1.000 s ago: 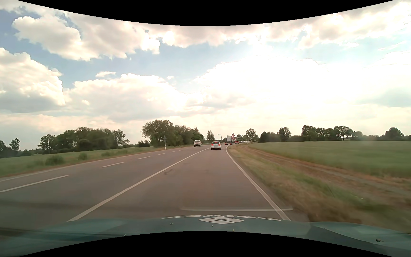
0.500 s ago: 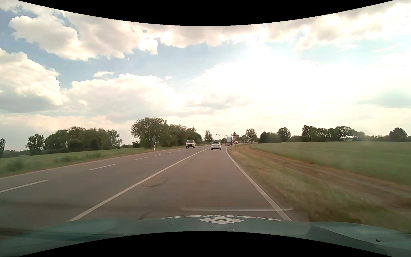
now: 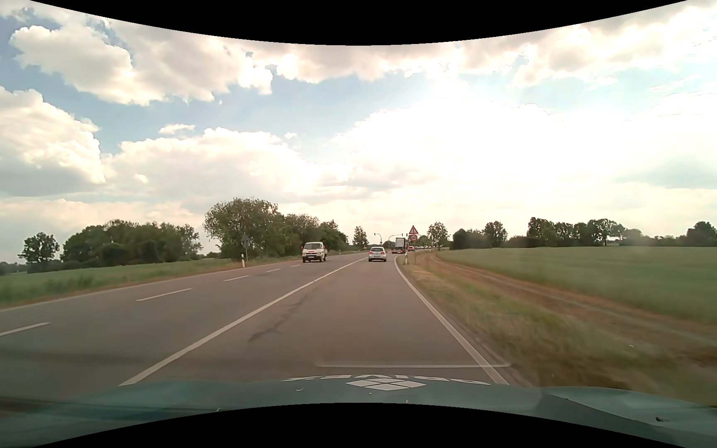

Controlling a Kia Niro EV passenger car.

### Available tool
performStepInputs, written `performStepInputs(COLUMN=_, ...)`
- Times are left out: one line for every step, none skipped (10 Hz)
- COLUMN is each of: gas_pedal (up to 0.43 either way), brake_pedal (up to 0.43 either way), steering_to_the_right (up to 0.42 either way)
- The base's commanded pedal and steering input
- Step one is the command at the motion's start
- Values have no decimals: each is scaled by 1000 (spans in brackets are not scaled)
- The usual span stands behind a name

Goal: Follow the waypoints while adhering to traffic rules and regulations

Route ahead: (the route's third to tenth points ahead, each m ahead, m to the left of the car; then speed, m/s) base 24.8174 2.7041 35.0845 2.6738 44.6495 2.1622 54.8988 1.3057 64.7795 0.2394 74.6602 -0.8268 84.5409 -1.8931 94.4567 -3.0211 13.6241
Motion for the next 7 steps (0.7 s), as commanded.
performStepInputs(gas_pedal=130, brake_pedal=0, steering_to_the_right=3)
performStepInputs(gas_pedal=130, brake_pedal=0, steering_to_the_right=3)
performStepInputs(gas_pedal=130, brake_pedal=0, steering_to_the_right=3)
performStepInputs(gas_pedal=130, brake_pedal=0, steering_to_the_right=3)
performStepInputs(gas_pedal=130, brake_pedal=0, steering_to_the_right=3)
performStepInputs(gas_pedal=130, brake_pedal=0, steering_to_the_right=3)
performStepInputs(gas_pedal=39, brake_pedal=0, steering_to_the_right=3)
